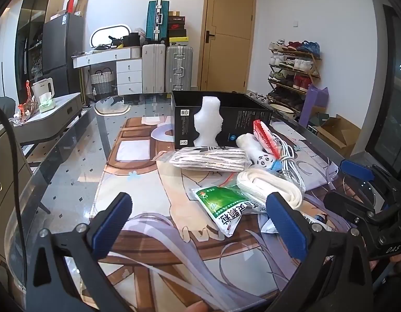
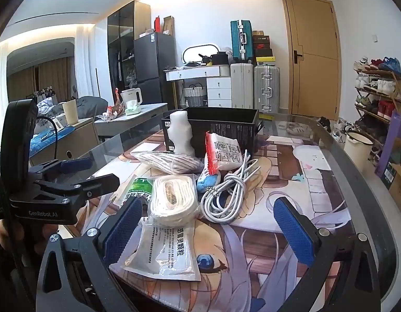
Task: Organize soft objects
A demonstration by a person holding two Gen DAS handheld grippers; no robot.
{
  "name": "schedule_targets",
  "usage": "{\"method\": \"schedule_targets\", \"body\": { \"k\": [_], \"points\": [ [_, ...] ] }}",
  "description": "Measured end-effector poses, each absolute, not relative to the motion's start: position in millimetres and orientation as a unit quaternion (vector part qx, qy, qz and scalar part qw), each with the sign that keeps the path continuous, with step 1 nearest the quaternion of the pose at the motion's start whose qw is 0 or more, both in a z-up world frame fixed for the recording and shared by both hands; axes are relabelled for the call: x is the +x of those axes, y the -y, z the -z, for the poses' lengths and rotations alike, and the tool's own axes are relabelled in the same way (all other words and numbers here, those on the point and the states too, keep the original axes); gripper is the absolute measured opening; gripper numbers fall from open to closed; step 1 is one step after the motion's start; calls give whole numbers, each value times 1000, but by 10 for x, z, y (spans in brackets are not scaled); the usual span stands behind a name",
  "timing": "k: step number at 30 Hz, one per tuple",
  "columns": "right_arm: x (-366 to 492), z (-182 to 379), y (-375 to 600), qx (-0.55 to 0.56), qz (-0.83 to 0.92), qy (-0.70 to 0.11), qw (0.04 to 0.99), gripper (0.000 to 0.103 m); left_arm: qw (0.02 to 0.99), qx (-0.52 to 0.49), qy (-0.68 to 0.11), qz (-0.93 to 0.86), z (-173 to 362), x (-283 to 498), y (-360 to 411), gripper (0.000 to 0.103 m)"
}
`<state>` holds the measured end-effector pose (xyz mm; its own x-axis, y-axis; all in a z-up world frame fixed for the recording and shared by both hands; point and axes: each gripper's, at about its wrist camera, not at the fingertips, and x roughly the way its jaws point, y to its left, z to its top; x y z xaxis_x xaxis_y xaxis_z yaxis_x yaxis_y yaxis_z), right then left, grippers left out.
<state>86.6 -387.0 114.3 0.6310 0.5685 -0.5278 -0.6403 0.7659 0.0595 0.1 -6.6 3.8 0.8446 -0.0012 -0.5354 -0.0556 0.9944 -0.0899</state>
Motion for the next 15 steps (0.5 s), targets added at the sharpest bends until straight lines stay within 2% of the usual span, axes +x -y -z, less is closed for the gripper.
{"method": "schedule_targets", "body": {
  "k": [15],
  "points": [
    [857,-1144,3868,-68,-337,-268,900,102,959,-52,-277,-13,-33,-7,57,103]
  ]
}}
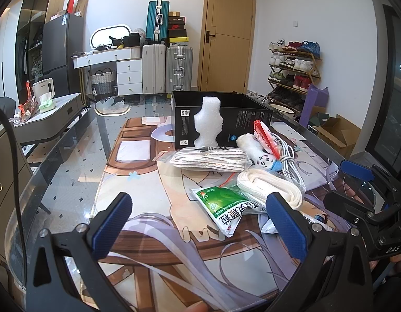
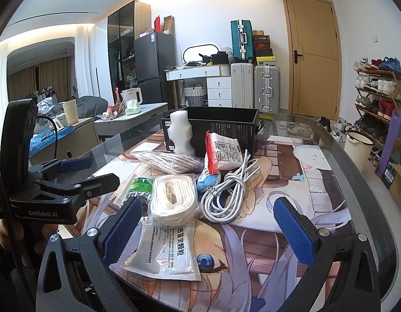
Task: Organize soft objects
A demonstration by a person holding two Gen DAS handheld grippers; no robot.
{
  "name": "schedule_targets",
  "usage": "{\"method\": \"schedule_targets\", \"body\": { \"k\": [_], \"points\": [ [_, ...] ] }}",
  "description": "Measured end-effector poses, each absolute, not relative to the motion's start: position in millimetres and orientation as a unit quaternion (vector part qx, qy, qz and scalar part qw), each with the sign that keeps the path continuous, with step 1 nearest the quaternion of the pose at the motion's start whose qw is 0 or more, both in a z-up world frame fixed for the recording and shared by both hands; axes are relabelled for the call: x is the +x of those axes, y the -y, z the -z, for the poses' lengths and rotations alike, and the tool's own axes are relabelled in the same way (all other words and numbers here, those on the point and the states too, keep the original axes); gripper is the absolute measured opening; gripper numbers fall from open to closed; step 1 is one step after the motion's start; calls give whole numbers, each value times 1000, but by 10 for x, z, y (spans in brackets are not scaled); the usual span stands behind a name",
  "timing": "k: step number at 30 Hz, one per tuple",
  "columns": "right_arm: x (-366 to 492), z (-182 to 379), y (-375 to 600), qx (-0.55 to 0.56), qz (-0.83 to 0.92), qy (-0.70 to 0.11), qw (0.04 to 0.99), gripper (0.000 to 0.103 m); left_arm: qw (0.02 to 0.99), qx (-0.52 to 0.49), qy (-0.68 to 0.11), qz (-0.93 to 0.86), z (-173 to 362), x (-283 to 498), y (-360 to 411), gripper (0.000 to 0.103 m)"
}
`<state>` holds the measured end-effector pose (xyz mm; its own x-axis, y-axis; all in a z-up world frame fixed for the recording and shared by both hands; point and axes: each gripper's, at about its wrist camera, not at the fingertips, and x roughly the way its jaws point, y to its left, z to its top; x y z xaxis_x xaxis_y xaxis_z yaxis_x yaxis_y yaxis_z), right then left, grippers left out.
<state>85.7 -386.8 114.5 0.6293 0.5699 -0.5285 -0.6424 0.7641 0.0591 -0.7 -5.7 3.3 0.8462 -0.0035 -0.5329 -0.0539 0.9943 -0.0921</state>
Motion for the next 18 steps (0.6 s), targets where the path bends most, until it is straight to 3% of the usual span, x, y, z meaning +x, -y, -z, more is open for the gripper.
{"method": "schedule_targets", "body": {
  "k": [18],
  "points": [
    [866,-1131,3844,-70,-339,-270,899,102,960,-52,-276,-13,-30,-10,55,103]
  ]
}}
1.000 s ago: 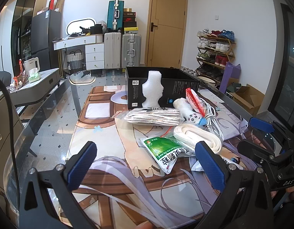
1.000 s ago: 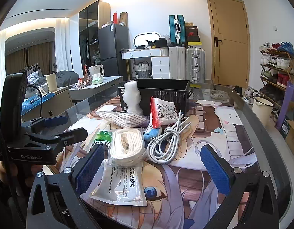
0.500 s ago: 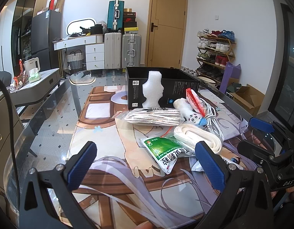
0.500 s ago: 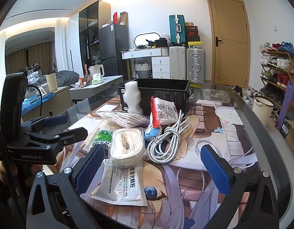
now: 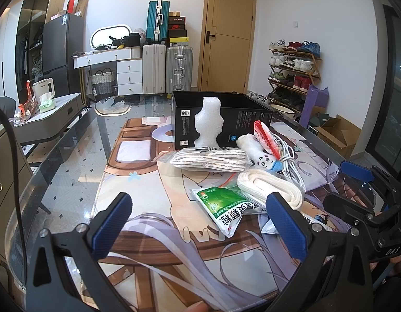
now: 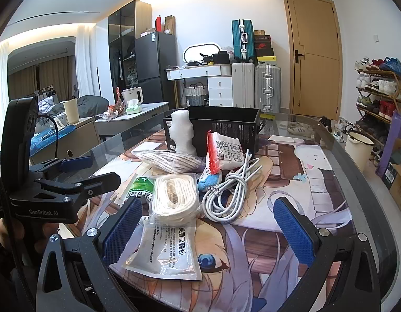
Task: Organize soft objects
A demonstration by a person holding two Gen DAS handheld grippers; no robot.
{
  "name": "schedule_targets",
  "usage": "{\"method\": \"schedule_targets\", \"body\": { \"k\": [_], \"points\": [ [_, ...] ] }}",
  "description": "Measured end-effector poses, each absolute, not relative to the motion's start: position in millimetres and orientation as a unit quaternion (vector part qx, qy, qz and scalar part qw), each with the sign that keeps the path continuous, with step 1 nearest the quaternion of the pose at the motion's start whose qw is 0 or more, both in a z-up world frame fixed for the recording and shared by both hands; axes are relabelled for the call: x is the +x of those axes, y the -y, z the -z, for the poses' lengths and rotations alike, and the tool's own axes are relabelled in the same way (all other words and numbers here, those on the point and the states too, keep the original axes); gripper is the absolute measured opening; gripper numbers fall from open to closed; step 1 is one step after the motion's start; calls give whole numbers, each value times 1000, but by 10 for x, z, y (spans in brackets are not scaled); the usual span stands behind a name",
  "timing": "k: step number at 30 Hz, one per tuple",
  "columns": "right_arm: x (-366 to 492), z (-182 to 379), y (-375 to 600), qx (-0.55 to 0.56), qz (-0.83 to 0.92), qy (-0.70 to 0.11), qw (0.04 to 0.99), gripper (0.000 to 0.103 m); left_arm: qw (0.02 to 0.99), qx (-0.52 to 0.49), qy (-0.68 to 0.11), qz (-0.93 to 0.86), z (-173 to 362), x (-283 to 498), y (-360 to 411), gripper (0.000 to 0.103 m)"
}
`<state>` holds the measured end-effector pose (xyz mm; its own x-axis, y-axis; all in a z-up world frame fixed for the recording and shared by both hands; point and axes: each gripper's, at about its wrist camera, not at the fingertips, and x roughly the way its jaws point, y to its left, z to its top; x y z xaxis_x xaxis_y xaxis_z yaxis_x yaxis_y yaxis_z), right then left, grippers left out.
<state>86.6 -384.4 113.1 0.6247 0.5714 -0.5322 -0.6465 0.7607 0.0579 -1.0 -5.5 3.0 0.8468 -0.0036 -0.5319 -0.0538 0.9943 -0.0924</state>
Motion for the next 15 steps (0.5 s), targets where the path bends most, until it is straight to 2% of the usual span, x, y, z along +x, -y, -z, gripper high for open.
{"method": "schedule_targets", "body": {
  "k": [15],
  "points": [
    [853,-1127,3834,-70,-340,-270,898,102,960,-52,-276,-13,-49,7,54,103]
  ]
}}
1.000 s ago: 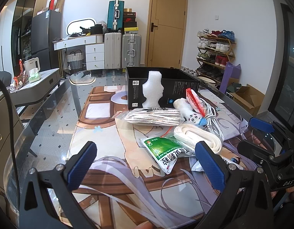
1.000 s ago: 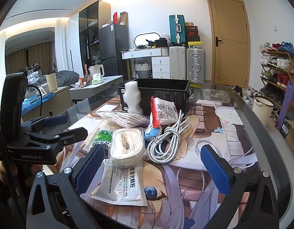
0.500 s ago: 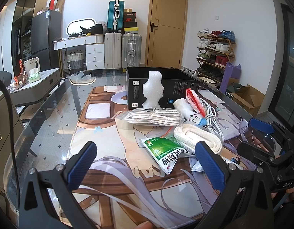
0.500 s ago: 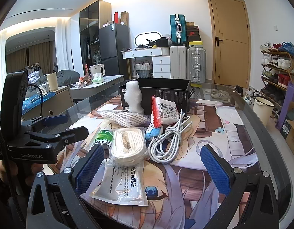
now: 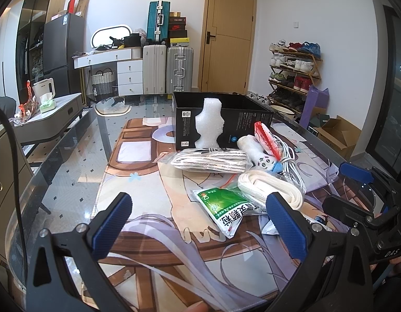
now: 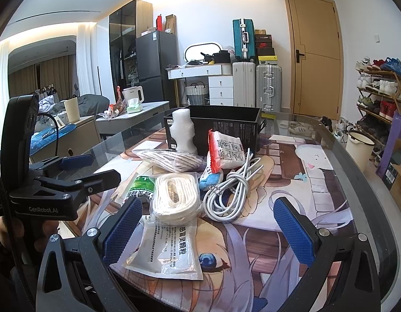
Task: Organize soft objects
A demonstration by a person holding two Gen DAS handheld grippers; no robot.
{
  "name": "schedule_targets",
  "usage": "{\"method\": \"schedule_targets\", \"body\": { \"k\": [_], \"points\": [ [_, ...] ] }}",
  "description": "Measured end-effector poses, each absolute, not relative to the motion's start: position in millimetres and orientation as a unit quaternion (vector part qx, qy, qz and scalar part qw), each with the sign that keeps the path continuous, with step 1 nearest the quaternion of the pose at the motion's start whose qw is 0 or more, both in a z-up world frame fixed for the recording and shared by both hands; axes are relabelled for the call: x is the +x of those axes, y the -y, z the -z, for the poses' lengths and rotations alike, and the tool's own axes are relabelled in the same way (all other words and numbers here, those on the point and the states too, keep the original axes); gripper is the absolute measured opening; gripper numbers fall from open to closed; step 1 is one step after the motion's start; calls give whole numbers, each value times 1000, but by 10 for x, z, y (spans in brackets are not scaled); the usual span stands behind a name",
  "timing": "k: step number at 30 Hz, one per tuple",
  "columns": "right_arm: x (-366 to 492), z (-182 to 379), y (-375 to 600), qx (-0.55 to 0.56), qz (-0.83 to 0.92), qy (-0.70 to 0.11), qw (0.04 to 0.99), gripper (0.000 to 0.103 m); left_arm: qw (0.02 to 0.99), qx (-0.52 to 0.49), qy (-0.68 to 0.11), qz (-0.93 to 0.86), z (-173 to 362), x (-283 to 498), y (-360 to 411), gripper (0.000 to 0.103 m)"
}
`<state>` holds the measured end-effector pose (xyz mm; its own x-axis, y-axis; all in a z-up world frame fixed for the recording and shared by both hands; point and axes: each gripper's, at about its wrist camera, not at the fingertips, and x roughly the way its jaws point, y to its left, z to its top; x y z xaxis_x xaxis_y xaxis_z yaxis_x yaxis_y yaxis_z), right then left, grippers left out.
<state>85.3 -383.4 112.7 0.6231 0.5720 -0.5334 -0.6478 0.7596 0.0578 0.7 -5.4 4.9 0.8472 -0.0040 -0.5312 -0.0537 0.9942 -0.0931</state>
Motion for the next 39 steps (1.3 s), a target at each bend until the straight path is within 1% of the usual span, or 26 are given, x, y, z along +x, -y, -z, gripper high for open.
{"method": "schedule_targets", "body": {
  "k": [14,31,39],
  "points": [
    [877,-1078,3790,-72,-357,-288,886,102,960,-54,-276,-13,-63,2,50,103],
    [843,-938,3635,-109,-373,-315,866,102,959,-55,-276,-12,-105,7,10,103],
    [896,-792,3529,-127,-371,-353,849,102,959,-56,-276,-12,-94,6,8,103]
  ]
}}
